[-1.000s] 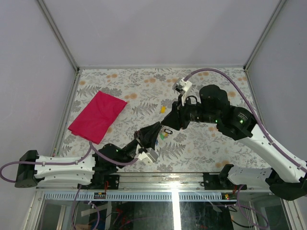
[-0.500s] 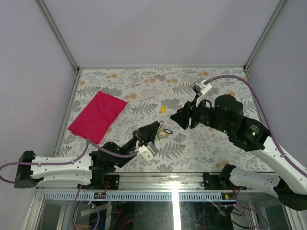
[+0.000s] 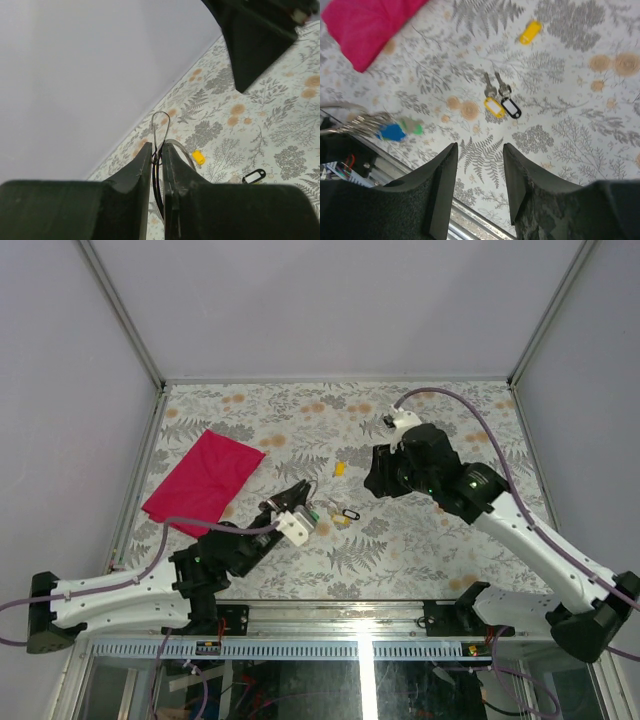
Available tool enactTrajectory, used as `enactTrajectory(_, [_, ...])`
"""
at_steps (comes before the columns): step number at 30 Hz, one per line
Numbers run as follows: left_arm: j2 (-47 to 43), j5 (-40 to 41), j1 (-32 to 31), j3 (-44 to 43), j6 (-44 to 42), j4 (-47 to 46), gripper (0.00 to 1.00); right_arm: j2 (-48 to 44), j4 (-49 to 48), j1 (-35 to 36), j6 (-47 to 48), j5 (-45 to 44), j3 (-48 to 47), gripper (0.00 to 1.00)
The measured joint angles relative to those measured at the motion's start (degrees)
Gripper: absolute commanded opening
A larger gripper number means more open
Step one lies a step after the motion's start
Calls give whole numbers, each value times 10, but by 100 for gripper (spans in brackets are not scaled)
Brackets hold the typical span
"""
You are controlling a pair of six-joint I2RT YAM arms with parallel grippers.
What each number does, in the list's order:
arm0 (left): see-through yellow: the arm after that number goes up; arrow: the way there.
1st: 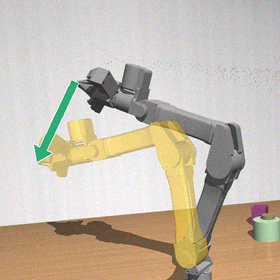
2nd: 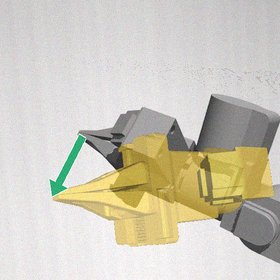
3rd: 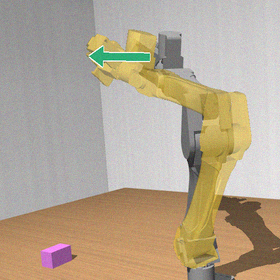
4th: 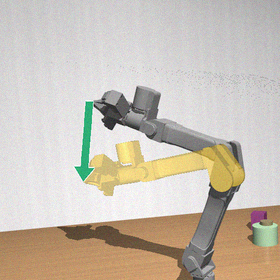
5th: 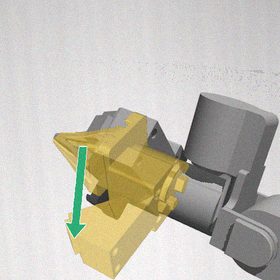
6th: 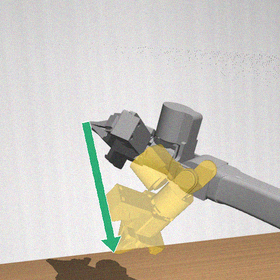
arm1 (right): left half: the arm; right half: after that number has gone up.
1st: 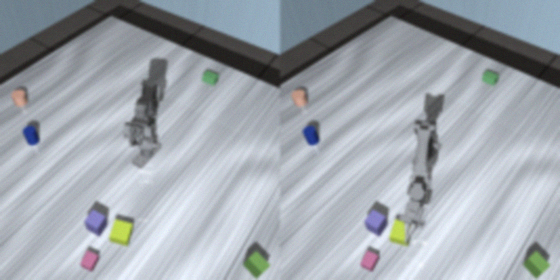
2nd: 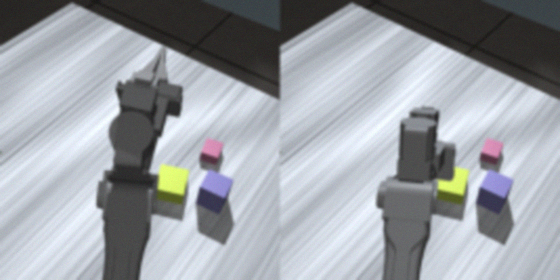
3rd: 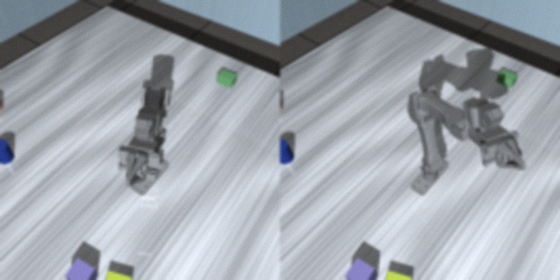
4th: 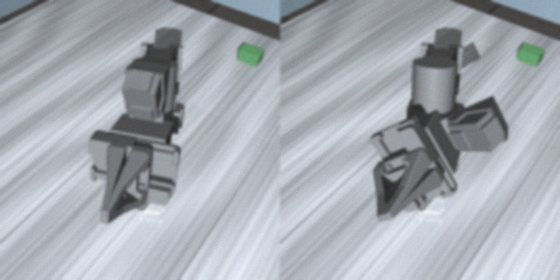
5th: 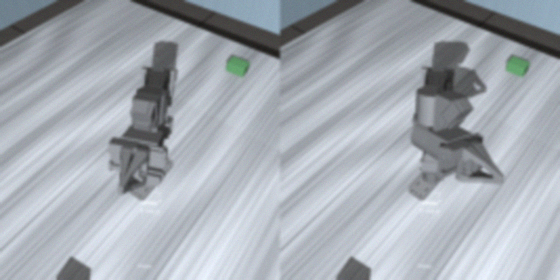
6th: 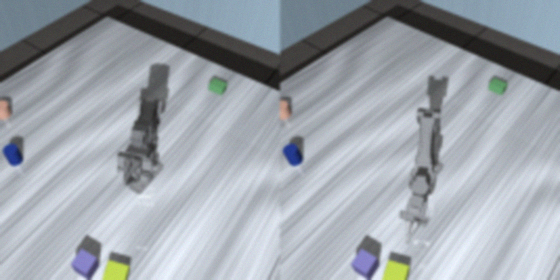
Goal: Put the keys on the keyring
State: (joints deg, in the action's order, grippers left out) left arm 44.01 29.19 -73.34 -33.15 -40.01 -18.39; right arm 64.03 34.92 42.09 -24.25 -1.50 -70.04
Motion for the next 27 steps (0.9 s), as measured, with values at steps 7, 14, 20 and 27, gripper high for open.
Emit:
enactTrajectory(7, [-20, -9, 40, -2, 49, 55, 0, 93, -39, -30, 2, 63, 70, 47])
enactTrajectory(14, [19, -5, 41, -24, 102, 126, 0, 217, -96, -52, 18, 131, 76, 42])
enactTrajectory(20, [18, -19, 41, -31, 117, 164, 0, 337, -143, -73, 30, 165, 63, 40])
enactTrajectory(27, [-7, -28, 41, -31, 117, 168, 0, 410, -169, -84, 37, 177, 49, 38])
